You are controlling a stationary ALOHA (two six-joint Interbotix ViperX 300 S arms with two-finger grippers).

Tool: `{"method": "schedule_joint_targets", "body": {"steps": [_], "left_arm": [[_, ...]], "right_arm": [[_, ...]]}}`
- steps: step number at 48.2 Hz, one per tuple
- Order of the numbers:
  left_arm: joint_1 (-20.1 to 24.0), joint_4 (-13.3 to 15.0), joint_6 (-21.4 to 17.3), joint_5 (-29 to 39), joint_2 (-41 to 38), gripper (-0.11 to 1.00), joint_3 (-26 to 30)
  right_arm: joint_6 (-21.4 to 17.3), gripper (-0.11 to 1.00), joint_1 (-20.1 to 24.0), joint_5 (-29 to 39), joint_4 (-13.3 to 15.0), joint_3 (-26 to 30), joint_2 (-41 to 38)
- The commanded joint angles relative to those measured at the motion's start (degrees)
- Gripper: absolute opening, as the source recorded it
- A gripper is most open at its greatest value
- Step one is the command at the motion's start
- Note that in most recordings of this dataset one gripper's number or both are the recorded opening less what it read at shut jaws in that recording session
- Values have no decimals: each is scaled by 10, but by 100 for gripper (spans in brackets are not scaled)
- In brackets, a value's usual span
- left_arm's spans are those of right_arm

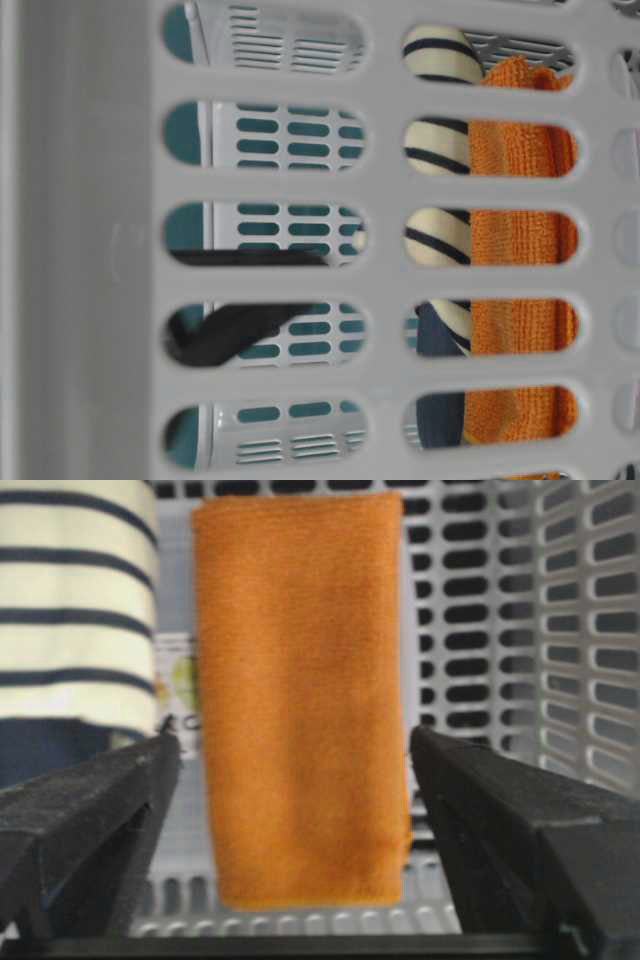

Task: Pick up the orange cloth from the shopping basket with the left arm.
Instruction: 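Move the left gripper over the orange cloth and lower it, then close the left gripper on the orange cloth's edge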

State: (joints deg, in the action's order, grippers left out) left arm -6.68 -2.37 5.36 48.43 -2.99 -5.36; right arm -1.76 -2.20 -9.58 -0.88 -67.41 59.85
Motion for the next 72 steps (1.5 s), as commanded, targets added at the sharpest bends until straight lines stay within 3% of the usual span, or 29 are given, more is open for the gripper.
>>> {"method": "schedule_joint_targets", "body": {"steps": [1,10,33,38,47,58,72], "left_arm": [[-3,-1,11,0,-15,89,6],[-9,-2,47,-5,-46,89,1],[-9,-2,49,-17,-85,84,-40],[-9,-1,44,-14,-79,66,-38],[-8,-1,41,-11,-45,18,-24],[-3,-2,40,71,11,15,62],[10,-2,40,236,26,15,243]], "right_arm": [[-1,76,-2,-4,-1,5,1],[-1,76,-3,-3,-2,5,7],[-1,76,-3,-4,-1,4,8],[-1,76,-3,-3,-2,4,8],[-1,76,-3,-3,-2,4,12],[-1,76,-4,-3,-1,3,22],[-1,75,-5,3,-2,3,34]]}}
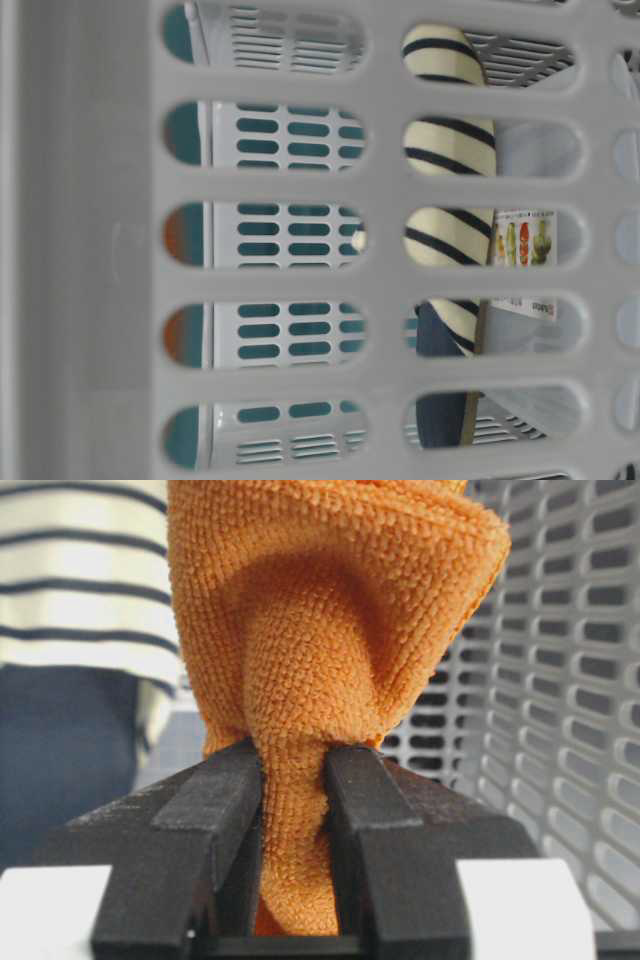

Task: Pick up the orange cloth from the shopping basket with the left arm.
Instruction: 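Close the left gripper on the orange cloth's edge, then lift the orange cloth upward with the left gripper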

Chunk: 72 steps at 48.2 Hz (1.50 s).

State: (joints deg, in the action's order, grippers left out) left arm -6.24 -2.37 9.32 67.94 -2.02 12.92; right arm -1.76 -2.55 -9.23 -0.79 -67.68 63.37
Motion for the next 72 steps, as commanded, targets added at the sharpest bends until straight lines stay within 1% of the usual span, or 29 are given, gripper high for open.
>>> {"method": "schedule_joint_targets", "body": {"steps": [1,6,12,63,72], "left_arm": [[6,-1,0,51,17,15,69],[11,-2,0,85,8,15,97],[14,-2,0,99,1,15,106],[17,-2,0,99,-5,15,104],[17,-2,1,102,-5,15,91]], "right_arm": [[-1,75,-2,-1,-2,5,1],[-1,75,-2,3,-2,5,4],[-1,75,-1,4,-2,5,5],[-1,75,-2,4,-2,2,5],[-1,75,-2,8,-2,2,5]]}}
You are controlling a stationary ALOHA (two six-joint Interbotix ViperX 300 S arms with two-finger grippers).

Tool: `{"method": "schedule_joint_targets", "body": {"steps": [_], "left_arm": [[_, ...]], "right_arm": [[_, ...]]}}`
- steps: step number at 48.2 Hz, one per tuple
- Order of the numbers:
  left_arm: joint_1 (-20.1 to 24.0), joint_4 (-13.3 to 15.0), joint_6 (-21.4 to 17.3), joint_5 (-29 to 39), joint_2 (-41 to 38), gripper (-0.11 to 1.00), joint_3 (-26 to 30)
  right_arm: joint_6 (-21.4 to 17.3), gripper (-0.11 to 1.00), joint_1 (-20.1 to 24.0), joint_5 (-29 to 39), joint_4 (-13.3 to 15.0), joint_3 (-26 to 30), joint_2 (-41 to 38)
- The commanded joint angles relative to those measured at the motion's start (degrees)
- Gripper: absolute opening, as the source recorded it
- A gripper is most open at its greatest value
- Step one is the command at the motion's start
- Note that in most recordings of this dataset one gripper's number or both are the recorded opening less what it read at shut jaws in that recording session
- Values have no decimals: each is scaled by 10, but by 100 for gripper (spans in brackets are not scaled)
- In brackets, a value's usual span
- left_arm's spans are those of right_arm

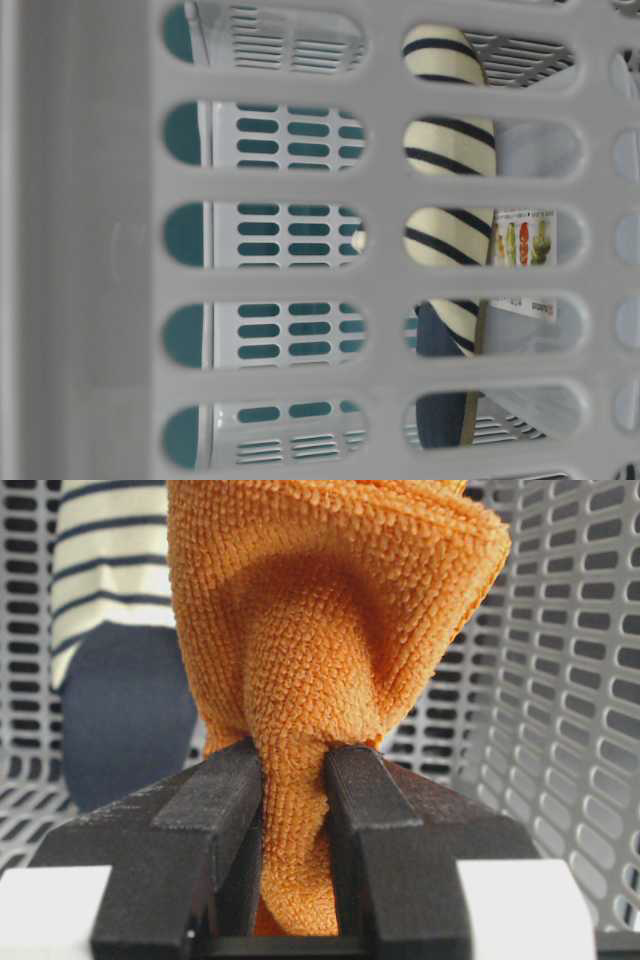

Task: Pick up the orange cloth from the shopping basket with the left arm.
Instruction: 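Lift the orange cloth upward with the left gripper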

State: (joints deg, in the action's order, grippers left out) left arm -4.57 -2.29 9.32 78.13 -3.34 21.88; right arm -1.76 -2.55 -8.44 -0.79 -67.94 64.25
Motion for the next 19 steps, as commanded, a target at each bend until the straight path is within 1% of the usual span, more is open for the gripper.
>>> {"method": "schedule_joint_targets", "body": {"steps": [1,19], "left_arm": [[0,-3,1,0,8,15,0],[0,-3,2,-3,8,15,-6]], "right_arm": [[-1,75,-1,1,-3,4,-4],[-1,75,-2,11,-3,4,-4]]}}
